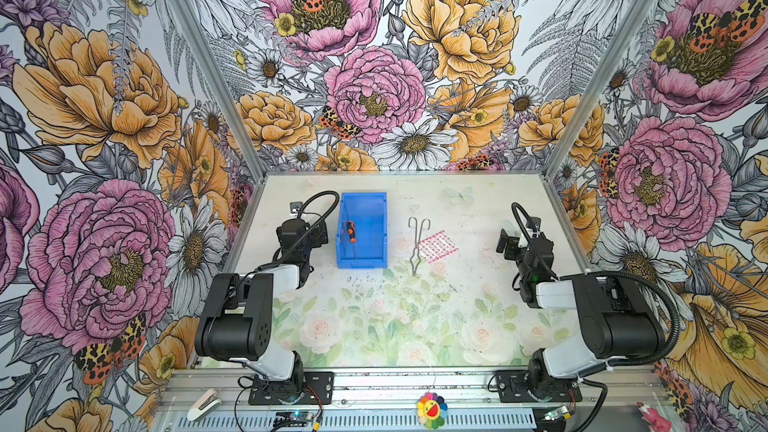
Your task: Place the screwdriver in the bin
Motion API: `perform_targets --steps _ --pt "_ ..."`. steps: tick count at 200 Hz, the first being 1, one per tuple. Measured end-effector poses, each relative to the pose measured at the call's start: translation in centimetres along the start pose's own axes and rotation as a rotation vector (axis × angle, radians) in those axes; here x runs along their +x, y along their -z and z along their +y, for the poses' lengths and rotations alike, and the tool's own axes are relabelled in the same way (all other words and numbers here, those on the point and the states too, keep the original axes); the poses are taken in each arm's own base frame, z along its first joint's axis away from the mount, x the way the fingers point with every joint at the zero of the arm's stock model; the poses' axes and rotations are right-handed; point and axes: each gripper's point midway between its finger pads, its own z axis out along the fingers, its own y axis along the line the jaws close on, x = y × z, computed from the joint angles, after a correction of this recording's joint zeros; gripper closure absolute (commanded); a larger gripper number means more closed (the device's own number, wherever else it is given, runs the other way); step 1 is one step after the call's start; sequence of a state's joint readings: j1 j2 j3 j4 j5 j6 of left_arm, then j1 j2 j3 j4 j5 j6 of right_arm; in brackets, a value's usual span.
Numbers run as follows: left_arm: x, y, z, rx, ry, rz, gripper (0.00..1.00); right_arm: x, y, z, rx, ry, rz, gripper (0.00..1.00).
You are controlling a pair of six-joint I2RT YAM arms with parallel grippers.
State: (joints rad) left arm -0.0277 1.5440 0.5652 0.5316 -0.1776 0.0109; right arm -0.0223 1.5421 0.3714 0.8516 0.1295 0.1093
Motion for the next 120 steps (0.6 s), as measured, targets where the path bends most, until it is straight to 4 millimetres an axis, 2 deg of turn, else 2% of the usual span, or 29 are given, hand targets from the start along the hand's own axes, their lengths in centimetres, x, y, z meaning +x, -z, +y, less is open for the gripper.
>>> perform_targets --steps 56,80,120 --pt "0.9 1.5 0.4 0.001 0.019 -0.084 0.01 0.1 0.0 0.0 0.002 0.008 0.002 0.00" --pt "2.2 2.3 1.4 -0.043 0.033 -0.099 0.01 0.1 0.0 0.0 0.002 0.008 0.003 0.01" --pt "0.5 2.6 1.5 -0.072 0.045 -0.176 0.01 0.1 0.0 0.0 0.002 0.008 0.002 0.01"
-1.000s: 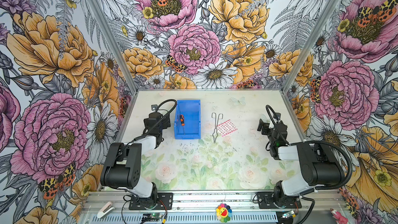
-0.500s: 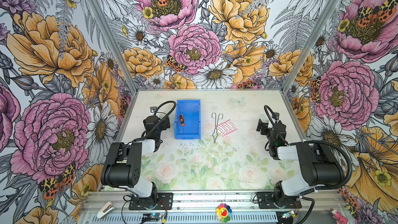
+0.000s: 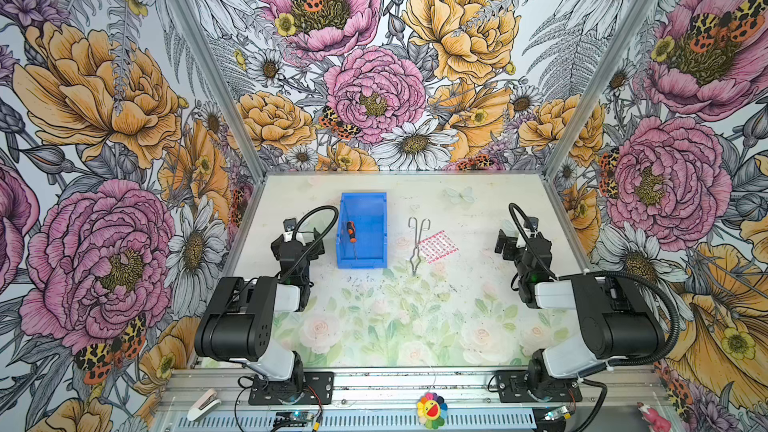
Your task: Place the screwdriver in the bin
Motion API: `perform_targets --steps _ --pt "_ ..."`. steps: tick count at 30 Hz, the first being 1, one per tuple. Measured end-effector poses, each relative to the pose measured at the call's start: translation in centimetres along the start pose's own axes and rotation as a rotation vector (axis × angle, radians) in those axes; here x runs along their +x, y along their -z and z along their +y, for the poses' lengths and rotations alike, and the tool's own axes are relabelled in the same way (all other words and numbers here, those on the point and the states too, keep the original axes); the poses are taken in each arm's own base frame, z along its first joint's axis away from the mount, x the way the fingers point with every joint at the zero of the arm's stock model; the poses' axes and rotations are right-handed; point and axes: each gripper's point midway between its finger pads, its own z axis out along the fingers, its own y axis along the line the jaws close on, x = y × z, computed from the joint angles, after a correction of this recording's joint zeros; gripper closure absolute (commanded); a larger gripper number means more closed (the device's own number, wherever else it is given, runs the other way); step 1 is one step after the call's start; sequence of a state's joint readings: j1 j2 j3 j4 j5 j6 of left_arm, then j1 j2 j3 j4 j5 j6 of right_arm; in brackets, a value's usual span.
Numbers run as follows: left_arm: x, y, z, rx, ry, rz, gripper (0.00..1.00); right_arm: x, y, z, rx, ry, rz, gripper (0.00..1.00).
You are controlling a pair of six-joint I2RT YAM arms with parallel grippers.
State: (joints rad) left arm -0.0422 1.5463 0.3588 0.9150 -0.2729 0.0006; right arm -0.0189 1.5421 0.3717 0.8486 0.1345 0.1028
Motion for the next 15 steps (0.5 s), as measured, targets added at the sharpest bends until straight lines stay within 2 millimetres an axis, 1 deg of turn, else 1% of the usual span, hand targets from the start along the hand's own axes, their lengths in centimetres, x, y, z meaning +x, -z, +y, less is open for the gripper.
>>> perform_targets --steps 10,15 --pt "-0.60 0.01 -0.02 -0.001 0.007 -0.024 0.01 -0.02 -0.01 0.00 0.000 0.000 0.000 0.01" --pt "-0.61 -0.13 0.50 -0.003 0.011 -0.023 0.01 -0.02 -0.01 0.00 0.000 0.000 0.000 0.01"
